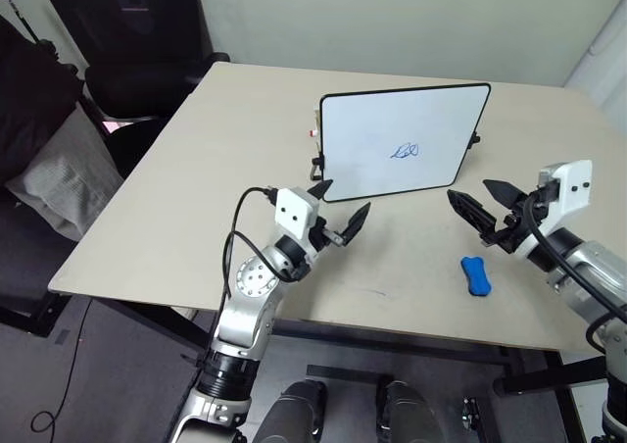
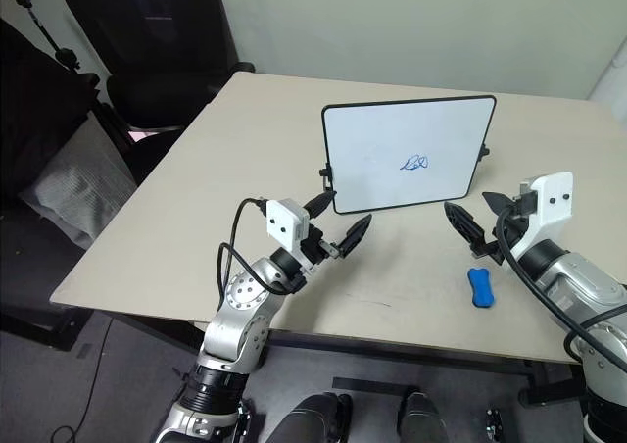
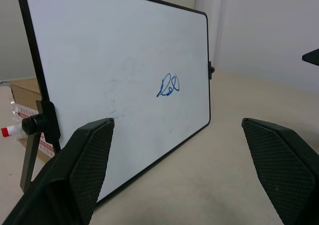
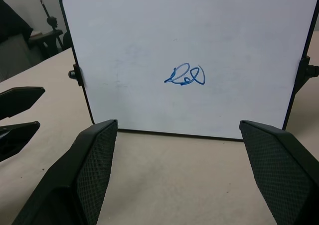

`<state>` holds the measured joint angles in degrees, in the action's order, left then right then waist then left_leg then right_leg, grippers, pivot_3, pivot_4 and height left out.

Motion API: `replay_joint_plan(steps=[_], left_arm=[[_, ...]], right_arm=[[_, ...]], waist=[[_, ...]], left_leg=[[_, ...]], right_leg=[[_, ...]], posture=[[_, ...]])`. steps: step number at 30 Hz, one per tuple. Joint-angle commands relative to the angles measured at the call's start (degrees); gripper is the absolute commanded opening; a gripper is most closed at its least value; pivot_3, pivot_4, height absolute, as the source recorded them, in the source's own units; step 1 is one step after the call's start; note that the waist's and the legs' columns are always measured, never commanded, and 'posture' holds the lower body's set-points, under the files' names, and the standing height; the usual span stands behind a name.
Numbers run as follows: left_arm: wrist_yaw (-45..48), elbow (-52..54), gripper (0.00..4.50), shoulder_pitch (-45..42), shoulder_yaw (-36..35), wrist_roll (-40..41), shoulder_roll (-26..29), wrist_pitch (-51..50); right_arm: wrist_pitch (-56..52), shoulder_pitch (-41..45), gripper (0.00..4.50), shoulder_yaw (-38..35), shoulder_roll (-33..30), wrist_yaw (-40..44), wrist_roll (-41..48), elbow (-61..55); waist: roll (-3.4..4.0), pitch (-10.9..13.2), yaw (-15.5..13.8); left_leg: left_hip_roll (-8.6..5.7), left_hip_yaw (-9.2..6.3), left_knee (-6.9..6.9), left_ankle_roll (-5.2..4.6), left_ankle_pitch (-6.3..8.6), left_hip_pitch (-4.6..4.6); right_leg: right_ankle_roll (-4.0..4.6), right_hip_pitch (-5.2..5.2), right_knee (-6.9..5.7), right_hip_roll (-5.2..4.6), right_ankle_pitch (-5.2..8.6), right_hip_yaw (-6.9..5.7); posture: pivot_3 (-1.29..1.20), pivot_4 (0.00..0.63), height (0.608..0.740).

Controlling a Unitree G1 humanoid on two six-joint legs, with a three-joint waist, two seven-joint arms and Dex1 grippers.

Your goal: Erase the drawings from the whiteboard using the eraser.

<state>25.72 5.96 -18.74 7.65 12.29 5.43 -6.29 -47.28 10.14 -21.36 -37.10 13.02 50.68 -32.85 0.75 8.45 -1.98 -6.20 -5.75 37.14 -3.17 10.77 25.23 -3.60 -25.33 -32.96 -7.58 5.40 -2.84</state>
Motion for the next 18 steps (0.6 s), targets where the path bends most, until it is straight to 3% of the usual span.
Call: replay_joint_plan(steps=[1,9,16,18], left_arm=[[-0.09,1.93,4.5,-0.44,0.16,0.53,-0.5,0.24],[0.21,2.34,4.5,-0.04,0.9,0.09,-0.24,-0.18],[0.35,2.97,4.5,0.56,2.24,-0.34,-0.45,-0.27],[0.1,3.34,4.5,0.97,2.61,-0.32,-0.66,-0.24]], right_arm=[[0.99,-0.31,4.13,-1.23,-0.35,0.9,0.22,-1.49],[-1.52,0.06,4.13,-1.41,-0.08,-1.31,1.94,-2.25],[-11.74,1.73,4.13,-1.22,-4.44,-5.83,3.1,-0.45],[-15.66,2.72,4.5,0.47,-6.68,-6.79,1.51,0.59]], waist=[[0.0,0.0,0.0],[0.0,0.0,0.0],[0.0,0.0,-0.01],[0.0,0.0,0.0]], left_leg=[[0.0,0.0,0.0,0.0,0.0,0.0],[0.04,0.0,0.0,0.04,0.03,0.0],[0.05,0.03,0.02,0.05,0.02,0.0],[0.06,0.04,0.02,0.05,0.03,-0.01]], right_leg=[[0.0,0.0,0.0,0.0,0.0,0.0],[0.0,0.0,0.0,0.07,0.0,0.03],[0.0,0.01,0.0,0.1,0.0,0.1],[0.0,0.0,0.0,0.11,0.0,0.12]], posture=[[0.0,0.15,0.74],[0.0,0.15,0.74],[0.0,0.15,0.74],[0.0,0.15,0.74]])
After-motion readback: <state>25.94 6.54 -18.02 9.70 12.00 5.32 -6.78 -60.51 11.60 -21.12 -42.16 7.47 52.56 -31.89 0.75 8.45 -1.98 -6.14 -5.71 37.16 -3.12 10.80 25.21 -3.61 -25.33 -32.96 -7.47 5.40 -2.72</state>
